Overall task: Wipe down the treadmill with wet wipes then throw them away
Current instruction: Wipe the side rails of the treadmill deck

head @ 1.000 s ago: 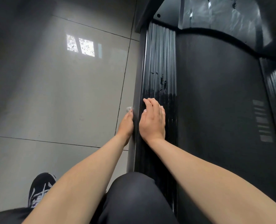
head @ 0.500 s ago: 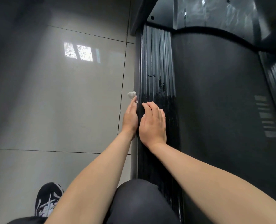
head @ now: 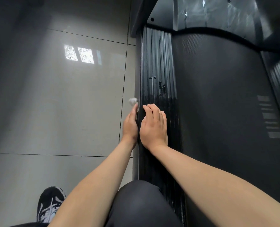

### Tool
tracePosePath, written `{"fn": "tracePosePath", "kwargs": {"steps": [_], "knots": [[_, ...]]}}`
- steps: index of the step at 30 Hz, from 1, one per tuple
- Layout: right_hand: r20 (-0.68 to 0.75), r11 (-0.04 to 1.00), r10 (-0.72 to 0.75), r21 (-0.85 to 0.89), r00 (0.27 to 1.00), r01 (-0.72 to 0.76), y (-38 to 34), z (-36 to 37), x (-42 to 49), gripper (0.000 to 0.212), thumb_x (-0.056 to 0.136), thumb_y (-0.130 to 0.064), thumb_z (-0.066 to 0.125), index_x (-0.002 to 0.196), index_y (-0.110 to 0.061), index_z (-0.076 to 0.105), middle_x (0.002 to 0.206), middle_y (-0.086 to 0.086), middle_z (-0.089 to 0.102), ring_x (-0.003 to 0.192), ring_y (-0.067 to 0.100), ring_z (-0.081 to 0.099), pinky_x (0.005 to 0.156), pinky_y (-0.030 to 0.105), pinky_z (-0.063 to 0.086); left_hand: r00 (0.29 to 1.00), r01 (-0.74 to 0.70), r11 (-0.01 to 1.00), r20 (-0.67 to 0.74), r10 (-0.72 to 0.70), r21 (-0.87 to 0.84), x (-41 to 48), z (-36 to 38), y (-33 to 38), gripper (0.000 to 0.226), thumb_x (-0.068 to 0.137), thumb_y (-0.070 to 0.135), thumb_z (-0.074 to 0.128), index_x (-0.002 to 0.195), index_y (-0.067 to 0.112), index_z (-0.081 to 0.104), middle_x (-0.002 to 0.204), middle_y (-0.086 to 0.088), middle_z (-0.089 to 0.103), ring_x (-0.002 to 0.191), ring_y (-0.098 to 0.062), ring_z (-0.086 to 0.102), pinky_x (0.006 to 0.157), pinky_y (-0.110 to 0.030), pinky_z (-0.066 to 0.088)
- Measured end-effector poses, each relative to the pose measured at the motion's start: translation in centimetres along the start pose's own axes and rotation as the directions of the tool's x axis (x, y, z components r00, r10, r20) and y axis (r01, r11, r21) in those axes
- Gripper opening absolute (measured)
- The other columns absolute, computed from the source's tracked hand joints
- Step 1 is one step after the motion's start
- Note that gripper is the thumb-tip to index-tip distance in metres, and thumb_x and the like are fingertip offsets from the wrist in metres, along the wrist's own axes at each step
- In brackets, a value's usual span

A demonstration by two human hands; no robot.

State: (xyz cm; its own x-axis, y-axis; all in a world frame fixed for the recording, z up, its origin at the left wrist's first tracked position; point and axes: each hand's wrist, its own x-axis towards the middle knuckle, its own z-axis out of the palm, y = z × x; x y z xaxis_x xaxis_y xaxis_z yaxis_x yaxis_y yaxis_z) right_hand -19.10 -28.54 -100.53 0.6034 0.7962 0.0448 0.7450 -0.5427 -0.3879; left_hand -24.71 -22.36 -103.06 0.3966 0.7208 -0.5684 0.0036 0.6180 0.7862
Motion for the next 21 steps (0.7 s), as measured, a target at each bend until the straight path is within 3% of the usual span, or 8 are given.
{"fn": "tracePosePath", "kwargs": {"steps": [4, 6, 11, 13, 15, 18, 19, 21], "knots": [[-0.005, 1.000, -0.001, 0.020, 1.000, 0.001, 0.0, -0.2, 0.0, 0.049, 0.099, -0.018, 0.035, 0.146, -0.016, 0.046, 0.152, 0.000, 0.041, 0.148, 0.014, 0.026, 0.127, 0.040, 0.006, 0.980, -0.197, 0.971, 0.055, 0.191, 0.139, 0.3, 0.0, 0.0, 0.039, 0.110, 0.027, 0.037, 0.143, 0.021, 0.057, 0.145, 0.011, 0.056, 0.134, 0.003, 0.048, 0.111, -0.016, 0.037], [-0.014, 1.000, 0.004, 0.026, 1.000, -0.004, -0.1, -0.3, 0.0, 0.053, 0.097, -0.023, 0.028, 0.146, -0.016, 0.047, 0.151, 0.000, 0.042, 0.148, 0.014, 0.027, 0.126, 0.039, 0.006, 0.976, -0.215, 0.956, 0.089, 0.200, 0.202, 0.2, -0.5, -0.9, 0.041, 0.111, 0.028, 0.033, 0.148, 0.022, 0.050, 0.151, 0.012, 0.049, 0.139, 0.002, 0.042, 0.114, -0.015, 0.032], [-0.029, 0.999, -0.006, 0.035, 1.000, 0.007, -0.1, -0.4, 0.0, 0.059, 0.095, -0.028, 0.019, 0.144, -0.015, 0.049, 0.149, -0.001, 0.045, 0.146, 0.015, 0.031, 0.126, 0.038, 0.007, 0.989, 0.124, 0.955, 0.045, -0.141, 0.270, 0.7, -2.3, -2.7, 0.053, 0.104, 0.059, 0.034, 0.143, 0.030, 0.056, 0.146, 0.002, 0.056, 0.133, -0.012, 0.051, 0.116, -0.036, 0.038], [-0.025, 0.999, -0.009, 0.035, 1.000, 0.010, 0.0, -0.4, -0.1, 0.058, 0.096, -0.028, 0.020, 0.144, -0.015, 0.049, 0.149, -0.001, 0.045, 0.146, 0.015, 0.031, 0.126, 0.037, 0.006, 0.980, 0.179, 0.952, 0.039, -0.194, 0.247, 0.4, -2.6, -2.4, 0.054, 0.103, 0.062, 0.035, 0.133, 0.028, 0.063, 0.143, -0.004, 0.060, 0.131, -0.020, 0.055, 0.114, -0.039, 0.041], [-0.016, 0.999, -0.005, 0.034, 1.000, 0.006, 0.0, -0.4, -0.1, 0.053, 0.098, -0.024, 0.026, 0.145, -0.015, 0.048, 0.149, -0.001, 0.044, 0.146, 0.015, 0.030, 0.126, 0.036, 0.004, 0.994, 0.090, 0.988, 0.056, -0.098, 0.122, -0.3, -1.8, -1.1, 0.045, 0.108, 0.051, 0.034, 0.138, 0.030, 0.060, 0.149, 0.001, 0.054, 0.138, -0.015, 0.049, 0.116, -0.035, 0.037], [0.006, 0.999, 0.010, 0.039, 1.000, -0.010, 0.0, -0.4, 0.1, 0.050, 0.100, -0.017, 0.036, 0.150, -0.015, 0.041, 0.153, -0.002, 0.040, 0.147, 0.013, 0.026, 0.125, 0.033, 0.001, 0.985, -0.154, 0.988, 0.079, 0.152, 0.019, -0.6, 0.1, 1.6, 0.041, 0.111, 0.037, 0.031, 0.147, 0.030, 0.051, 0.145, 0.022, 0.050, 0.127, 0.015, 0.046, 0.110, -0.010, 0.033], [0.007, 0.999, 0.019, 0.037, 1.000, -0.019, 0.0, -0.3, 0.1, 0.051, 0.101, -0.016, 0.038, 0.152, -0.015, 0.038, 0.155, -0.001, 0.037, 0.148, 0.012, 0.024, 0.125, 0.032, 0.000, 0.975, -0.207, 0.977, 0.097, 0.202, 0.047, -0.7, 0.6, 2.3, 0.040, 0.111, 0.036, 0.032, 0.145, 0.031, 0.053, 0.144, 0.020, 0.051, 0.125, 0.018, 0.046, 0.105, -0.006, 0.034], [0.007, 0.999, 0.033, 0.041, 0.999, -0.033, 0.2, -0.1, 0.1, 0.053, 0.102, -0.019, 0.041, 0.155, -0.016, 0.032, 0.157, -0.001, 0.032, 0.149, 0.012, 0.020, 0.126, 0.031, 0.000, 0.944, -0.308, 0.941, 0.166, 0.284, 0.143, -0.7, 1.1, 2.7, 0.038, 0.107, 0.039, 0.034, 0.137, 0.039, 0.058, 0.145, 0.017, 0.052, 0.131, 0.011, 0.046, 0.106, -0.012, 0.035]]}}
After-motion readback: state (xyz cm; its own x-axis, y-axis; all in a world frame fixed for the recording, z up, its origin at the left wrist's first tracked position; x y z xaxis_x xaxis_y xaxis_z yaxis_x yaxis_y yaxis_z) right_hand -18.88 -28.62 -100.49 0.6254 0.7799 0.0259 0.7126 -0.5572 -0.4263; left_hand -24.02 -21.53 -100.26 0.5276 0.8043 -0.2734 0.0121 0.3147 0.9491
